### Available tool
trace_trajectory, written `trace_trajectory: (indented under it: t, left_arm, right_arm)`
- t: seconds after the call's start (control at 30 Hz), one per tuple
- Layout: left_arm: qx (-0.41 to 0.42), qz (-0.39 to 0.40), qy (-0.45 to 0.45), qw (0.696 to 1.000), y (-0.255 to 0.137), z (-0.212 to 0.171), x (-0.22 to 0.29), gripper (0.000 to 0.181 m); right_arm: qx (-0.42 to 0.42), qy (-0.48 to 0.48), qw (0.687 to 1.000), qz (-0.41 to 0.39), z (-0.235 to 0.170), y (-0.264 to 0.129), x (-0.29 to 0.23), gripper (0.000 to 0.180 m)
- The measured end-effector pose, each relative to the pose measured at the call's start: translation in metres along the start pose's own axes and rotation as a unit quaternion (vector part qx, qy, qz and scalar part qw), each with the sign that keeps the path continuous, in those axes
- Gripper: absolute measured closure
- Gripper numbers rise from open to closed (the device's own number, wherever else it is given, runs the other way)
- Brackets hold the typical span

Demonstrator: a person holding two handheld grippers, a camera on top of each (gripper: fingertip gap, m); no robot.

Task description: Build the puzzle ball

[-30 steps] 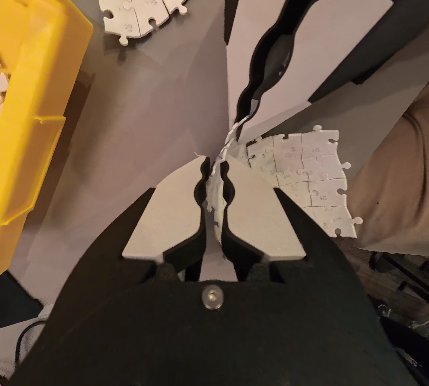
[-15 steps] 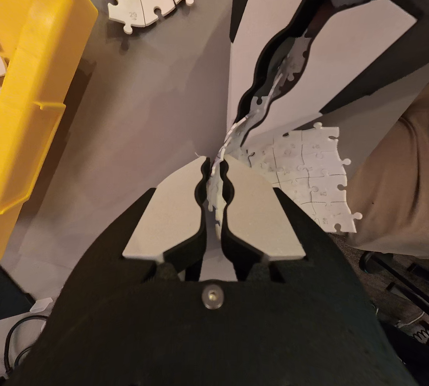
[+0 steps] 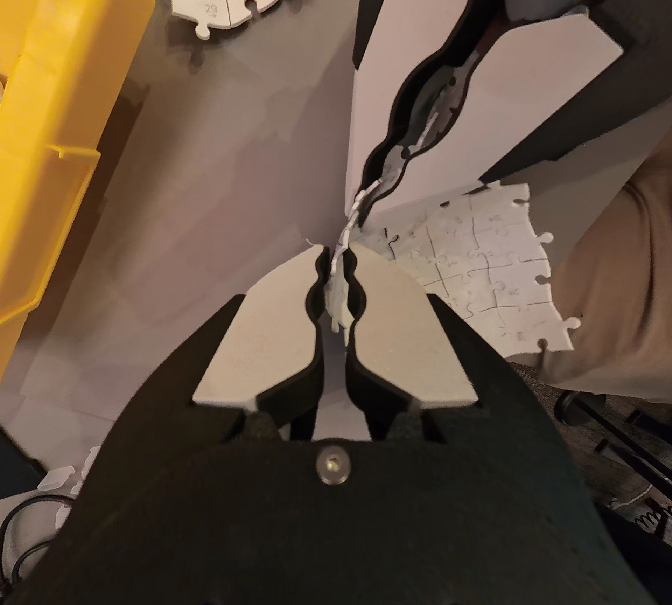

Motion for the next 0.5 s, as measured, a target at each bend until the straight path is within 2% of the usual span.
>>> trace_trajectory:
  t: [0.5]
  left_arm:
    - [0.011, -0.011, -0.018, 1.0, -0.0016, -0.0033, -0.0031, 0.172]
  right_arm:
    - [0.005, -0.044, 0.999, -0.014, 0.0028, -0.0003, -0.0059, 0.18]
Point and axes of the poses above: each gripper's, where its closed fingertips meet, y out along the fingers, z out of its top, x = y × z across the jaws, the point moved 7 cm from there along -y, back along the fingers, and after that the axes turned 15 degrees about -z, right-handed, at the moved point
